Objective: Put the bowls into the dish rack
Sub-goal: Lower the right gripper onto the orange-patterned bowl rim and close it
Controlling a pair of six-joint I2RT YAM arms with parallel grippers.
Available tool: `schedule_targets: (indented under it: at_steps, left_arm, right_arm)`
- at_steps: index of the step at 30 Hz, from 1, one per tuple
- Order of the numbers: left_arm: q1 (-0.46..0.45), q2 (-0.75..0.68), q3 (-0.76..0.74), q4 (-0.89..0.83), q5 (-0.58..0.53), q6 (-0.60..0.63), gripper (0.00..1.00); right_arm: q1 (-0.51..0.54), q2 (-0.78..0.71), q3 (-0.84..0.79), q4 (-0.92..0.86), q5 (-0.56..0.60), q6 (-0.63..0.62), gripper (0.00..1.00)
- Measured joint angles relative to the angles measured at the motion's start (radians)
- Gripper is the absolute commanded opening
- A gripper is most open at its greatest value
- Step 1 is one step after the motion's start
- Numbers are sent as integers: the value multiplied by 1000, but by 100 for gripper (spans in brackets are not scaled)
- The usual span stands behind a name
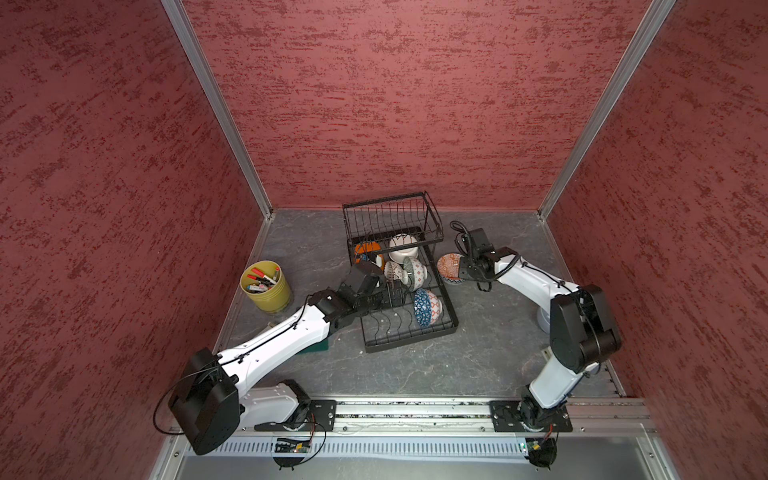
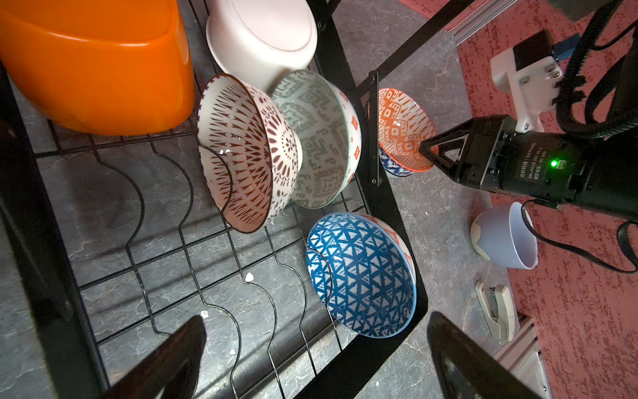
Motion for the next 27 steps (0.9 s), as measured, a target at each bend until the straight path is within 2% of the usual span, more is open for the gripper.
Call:
schedule_targets:
  at_steps: [27]
  left_arm:
    - [17, -28, -38, -3, -9, 0, 100]
  right_arm:
    - [-18, 35, 78, -3, -15, 3, 6]
